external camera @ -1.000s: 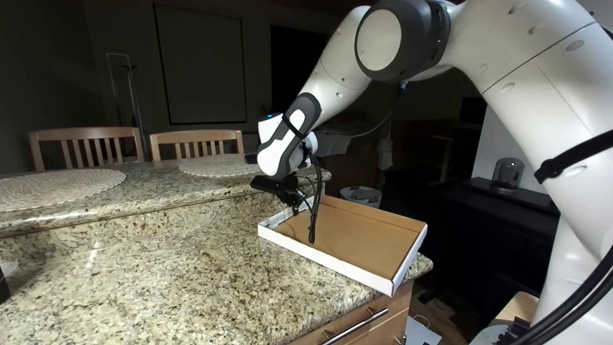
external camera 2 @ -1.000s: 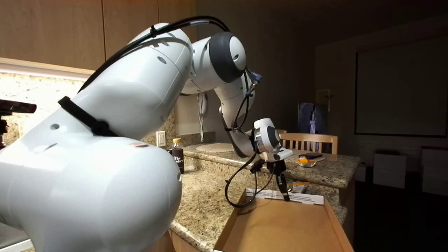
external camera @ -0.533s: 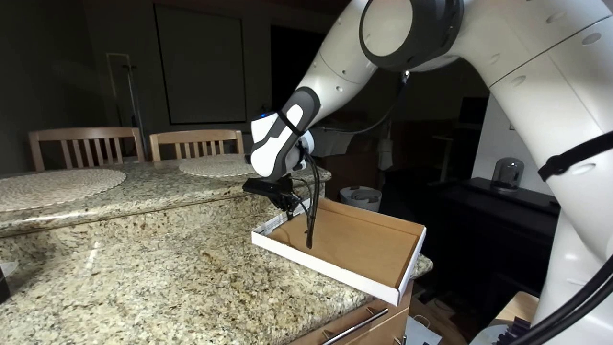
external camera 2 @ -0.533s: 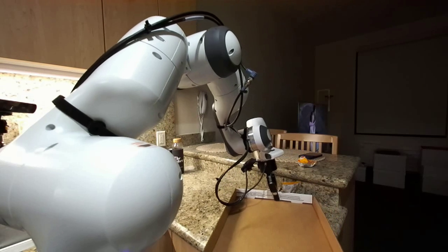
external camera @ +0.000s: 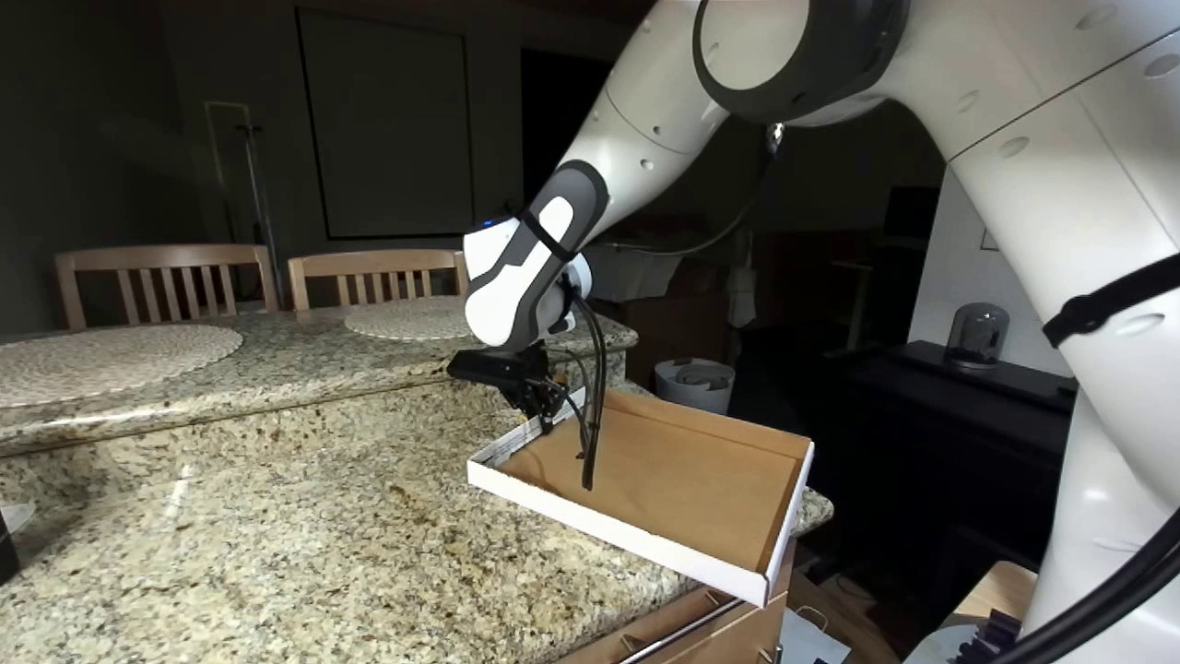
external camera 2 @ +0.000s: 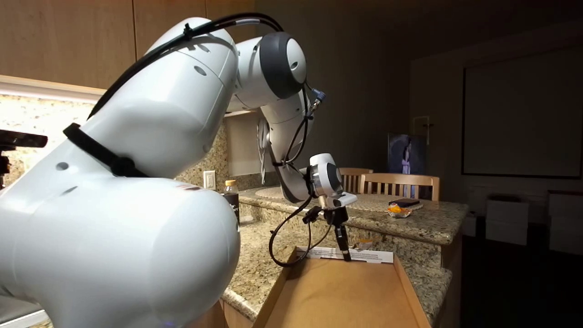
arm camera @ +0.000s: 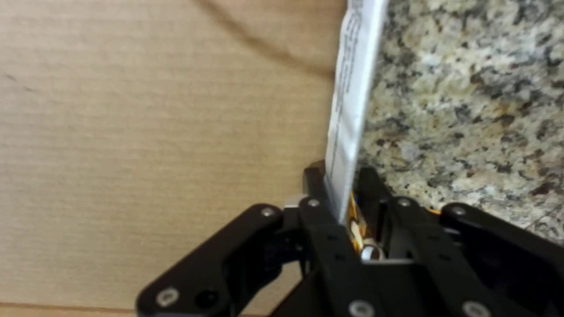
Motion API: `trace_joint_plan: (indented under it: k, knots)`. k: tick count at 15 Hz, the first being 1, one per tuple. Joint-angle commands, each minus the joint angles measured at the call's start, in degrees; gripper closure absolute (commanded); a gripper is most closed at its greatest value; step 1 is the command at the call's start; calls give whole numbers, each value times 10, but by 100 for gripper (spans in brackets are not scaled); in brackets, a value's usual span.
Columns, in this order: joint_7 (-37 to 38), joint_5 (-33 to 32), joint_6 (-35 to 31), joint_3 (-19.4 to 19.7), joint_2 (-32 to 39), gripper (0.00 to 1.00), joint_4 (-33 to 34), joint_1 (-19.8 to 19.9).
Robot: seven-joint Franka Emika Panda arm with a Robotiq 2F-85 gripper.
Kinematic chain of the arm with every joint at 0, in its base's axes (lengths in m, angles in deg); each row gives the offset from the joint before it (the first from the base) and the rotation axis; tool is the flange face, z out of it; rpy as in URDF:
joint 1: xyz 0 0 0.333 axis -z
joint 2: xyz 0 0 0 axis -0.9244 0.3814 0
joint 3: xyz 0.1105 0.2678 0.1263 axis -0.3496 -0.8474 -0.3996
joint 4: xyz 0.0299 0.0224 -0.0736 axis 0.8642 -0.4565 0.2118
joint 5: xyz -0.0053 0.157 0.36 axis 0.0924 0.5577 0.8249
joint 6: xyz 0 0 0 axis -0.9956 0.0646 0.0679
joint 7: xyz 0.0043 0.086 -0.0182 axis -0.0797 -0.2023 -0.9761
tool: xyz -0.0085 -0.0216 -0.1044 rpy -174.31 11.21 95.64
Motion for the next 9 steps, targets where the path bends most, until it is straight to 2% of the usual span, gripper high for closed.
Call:
trace_joint_plan:
  k: [1, 7, 9]
  knots:
    - [23, -12, -4, -2, -26, 43, -24, -1]
    - [24, -3, -29, -1, -41, 4, -27, 15]
    - [20, 5, -42, -1, -41, 0, -23, 29]
